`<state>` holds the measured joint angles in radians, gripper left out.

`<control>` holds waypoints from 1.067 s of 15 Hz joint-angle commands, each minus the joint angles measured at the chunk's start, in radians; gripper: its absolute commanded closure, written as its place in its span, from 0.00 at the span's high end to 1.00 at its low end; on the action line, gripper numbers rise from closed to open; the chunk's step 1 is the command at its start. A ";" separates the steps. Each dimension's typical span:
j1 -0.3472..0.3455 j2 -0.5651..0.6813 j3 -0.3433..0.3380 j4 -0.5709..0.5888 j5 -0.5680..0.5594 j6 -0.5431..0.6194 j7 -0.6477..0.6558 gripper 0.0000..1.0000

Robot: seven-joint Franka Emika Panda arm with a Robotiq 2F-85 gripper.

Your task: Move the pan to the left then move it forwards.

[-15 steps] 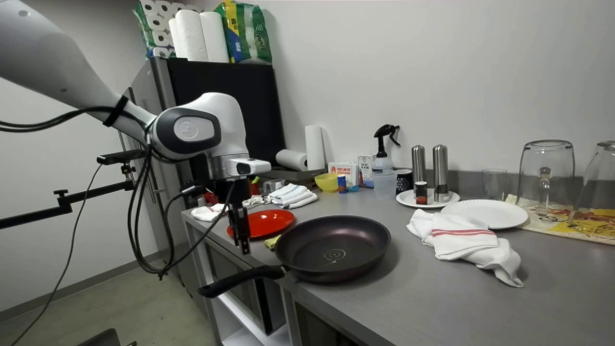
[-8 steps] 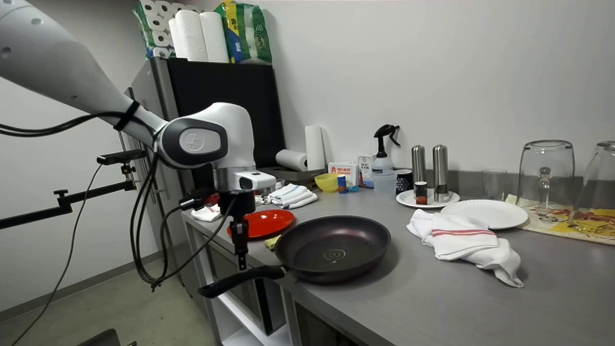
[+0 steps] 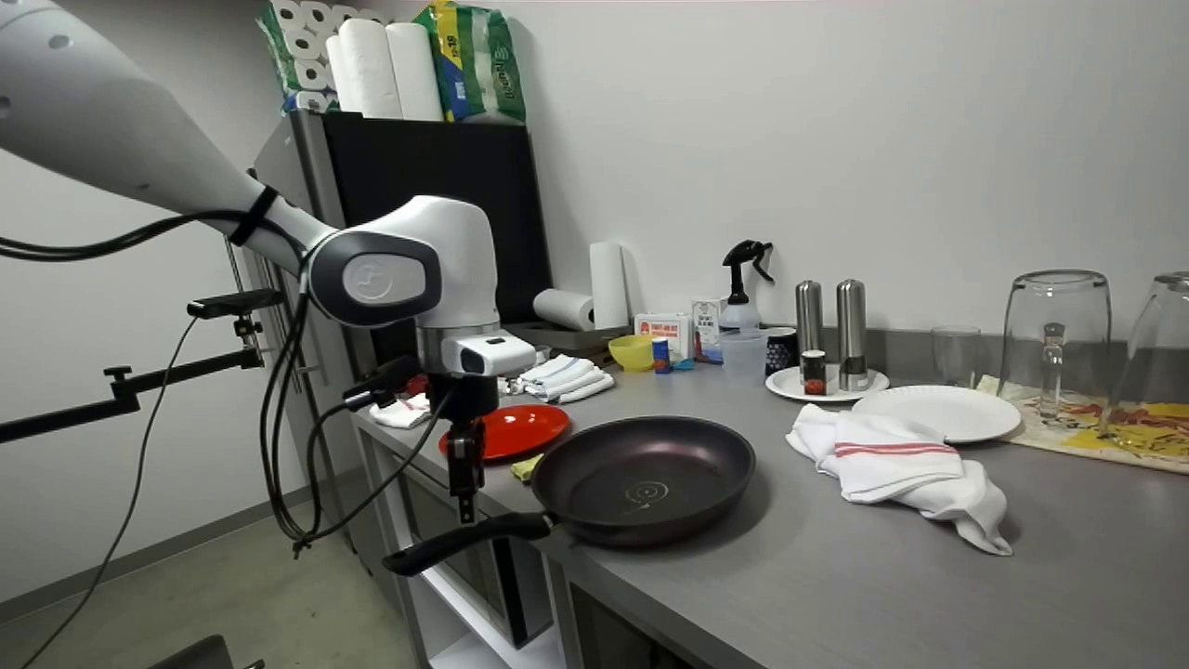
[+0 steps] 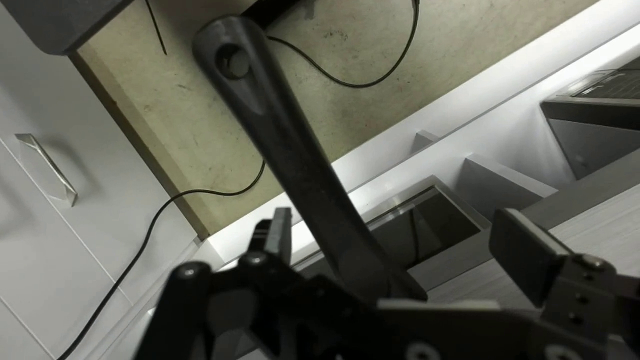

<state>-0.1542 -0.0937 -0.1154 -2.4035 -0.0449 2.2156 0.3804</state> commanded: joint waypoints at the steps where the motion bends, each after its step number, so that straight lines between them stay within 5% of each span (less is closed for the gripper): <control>1: -0.003 -0.018 -0.012 -0.009 -0.018 -0.001 -0.105 1.00; 7: 0.006 -0.050 -0.015 -0.011 -0.019 -0.030 -0.275 1.00; 16: 0.002 -0.038 -0.012 0.001 -0.019 -0.029 -0.268 1.00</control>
